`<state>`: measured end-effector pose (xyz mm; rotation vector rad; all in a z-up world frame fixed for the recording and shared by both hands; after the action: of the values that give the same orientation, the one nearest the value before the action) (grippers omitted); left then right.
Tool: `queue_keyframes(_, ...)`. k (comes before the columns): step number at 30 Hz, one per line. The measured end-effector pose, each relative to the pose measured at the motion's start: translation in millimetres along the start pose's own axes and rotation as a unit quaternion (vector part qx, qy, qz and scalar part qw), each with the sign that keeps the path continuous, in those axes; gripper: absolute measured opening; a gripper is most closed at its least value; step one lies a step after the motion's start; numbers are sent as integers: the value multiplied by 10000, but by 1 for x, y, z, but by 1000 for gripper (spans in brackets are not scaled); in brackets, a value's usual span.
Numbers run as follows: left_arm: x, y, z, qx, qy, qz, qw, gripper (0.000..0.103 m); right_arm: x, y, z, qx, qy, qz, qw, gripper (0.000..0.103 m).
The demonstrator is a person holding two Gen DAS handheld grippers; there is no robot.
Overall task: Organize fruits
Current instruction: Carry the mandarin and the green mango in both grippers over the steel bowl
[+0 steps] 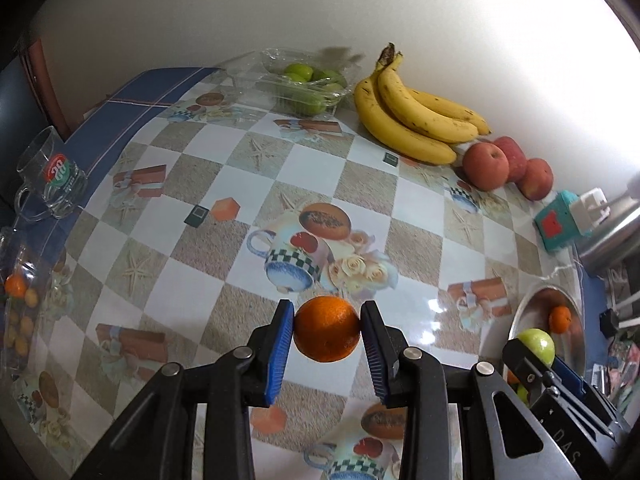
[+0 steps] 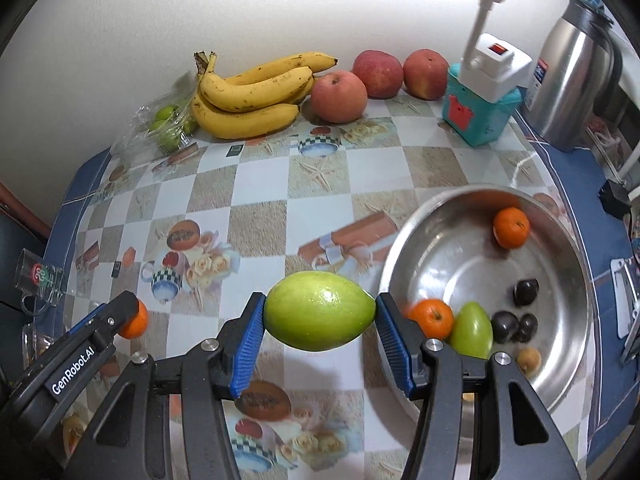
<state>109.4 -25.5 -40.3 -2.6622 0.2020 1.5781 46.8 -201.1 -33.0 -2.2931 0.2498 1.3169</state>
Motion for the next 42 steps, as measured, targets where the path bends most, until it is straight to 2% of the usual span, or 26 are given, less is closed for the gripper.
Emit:
queue_keyframes(10,-11,30,19,385,34,101,9992,37,-10,22,26,207,-118,24,9997,57)
queue_keyframes(18,-13,73,36,783,-82,443,9959,37,-22,74,29,600,-51,262,9978,57)
queue_keyframes(28,-19,148,67,1459,-263,1165,9821,37,-39,155,34,1377,69,656,9883,57)
queue_keyframes(32,-14,171,75,1816,-150,1067,9774,37,-45,185,39,1696,122,760,9825,57)
queue_keyframes(34,-13,180,77,1868,-167,1160,9754,37,-46,195,42,1820,133,809,9799,57)
queue_keyframes(42,-7,201,84,2118,-63,1253,9692,37,-36,214,46,2028,109,910,9749,57)
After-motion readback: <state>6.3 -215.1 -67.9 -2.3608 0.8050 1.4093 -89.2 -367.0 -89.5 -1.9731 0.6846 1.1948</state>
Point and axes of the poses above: each gripper's, at about its wrist camera, not at the fingertips, and x roughly the way its jaws point, y to its right, z to its underside, the point moved 8 cm from there along x, roughly the way its jaws point, and after that the axes turned 6 degrees about -z, right-handed, at the moved point
